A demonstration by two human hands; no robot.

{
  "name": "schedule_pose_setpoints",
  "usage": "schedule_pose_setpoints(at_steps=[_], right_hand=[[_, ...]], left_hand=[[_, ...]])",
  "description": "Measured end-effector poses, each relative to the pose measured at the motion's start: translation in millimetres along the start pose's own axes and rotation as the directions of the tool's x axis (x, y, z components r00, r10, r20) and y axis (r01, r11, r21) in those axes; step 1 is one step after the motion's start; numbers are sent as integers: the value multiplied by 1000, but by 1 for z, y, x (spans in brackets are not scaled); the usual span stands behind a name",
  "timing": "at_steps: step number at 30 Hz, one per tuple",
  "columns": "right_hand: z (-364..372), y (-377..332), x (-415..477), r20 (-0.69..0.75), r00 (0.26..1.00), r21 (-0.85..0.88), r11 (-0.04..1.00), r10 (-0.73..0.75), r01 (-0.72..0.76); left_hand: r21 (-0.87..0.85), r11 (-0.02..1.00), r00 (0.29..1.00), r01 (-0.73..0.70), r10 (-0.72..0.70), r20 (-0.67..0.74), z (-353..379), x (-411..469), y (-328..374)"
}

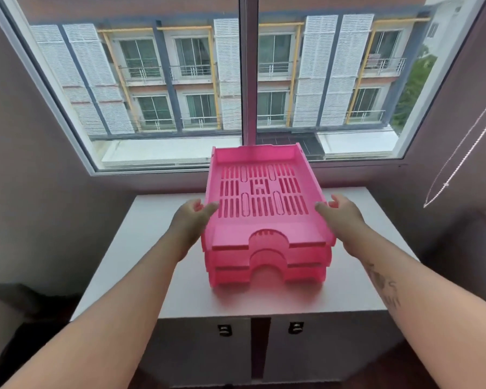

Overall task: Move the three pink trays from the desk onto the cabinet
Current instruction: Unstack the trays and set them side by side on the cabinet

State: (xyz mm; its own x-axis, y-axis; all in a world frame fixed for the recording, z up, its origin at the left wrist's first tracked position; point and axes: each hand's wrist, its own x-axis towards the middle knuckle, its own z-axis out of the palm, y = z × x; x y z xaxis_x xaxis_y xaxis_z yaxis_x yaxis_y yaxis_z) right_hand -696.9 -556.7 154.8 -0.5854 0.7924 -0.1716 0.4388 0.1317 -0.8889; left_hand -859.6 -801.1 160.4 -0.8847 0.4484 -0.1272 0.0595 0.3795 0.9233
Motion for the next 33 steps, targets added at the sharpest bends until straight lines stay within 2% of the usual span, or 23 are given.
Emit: schedule_pose_setpoints(at_steps=[3, 8, 12, 19, 22, 26, 30, 33], right_hand=[[11, -7, -2, -49, 999, -66, 998, -25, 22], [22, -49, -25, -118, 980, -88, 985, -160, 150], [73, -86, -45, -19, 979, 21, 978, -205, 205], [200, -100, -93, 234, 949, 56, 978, -211, 203], [234, -96, -106, 289, 944, 51, 988, -157, 148], [259, -81, -113, 357, 932, -16, 998, 59, -57], [270, -56, -118, 338, 925, -137, 981, 177, -137], [274, -35, -124, 322, 935, -225, 971, 151, -79]], left_hand=[[105, 994, 1000, 9, -6, -31, 7, 7, 0], [173, 982, 987, -77, 99, -124, -21, 3, 13], [209, 975, 967, -69, 117, -226, -92, 6, 11], [263, 960, 902, 100, 24, -430, -218, -4, -43], [209, 969, 894, 132, -25, -448, -239, -7, -76], [189, 966, 889, 179, -76, -451, -237, -6, -119], [126, 965, 899, 230, -161, -408, -220, -7, -161], [91, 963, 907, 253, -203, -370, -208, -11, -186]])
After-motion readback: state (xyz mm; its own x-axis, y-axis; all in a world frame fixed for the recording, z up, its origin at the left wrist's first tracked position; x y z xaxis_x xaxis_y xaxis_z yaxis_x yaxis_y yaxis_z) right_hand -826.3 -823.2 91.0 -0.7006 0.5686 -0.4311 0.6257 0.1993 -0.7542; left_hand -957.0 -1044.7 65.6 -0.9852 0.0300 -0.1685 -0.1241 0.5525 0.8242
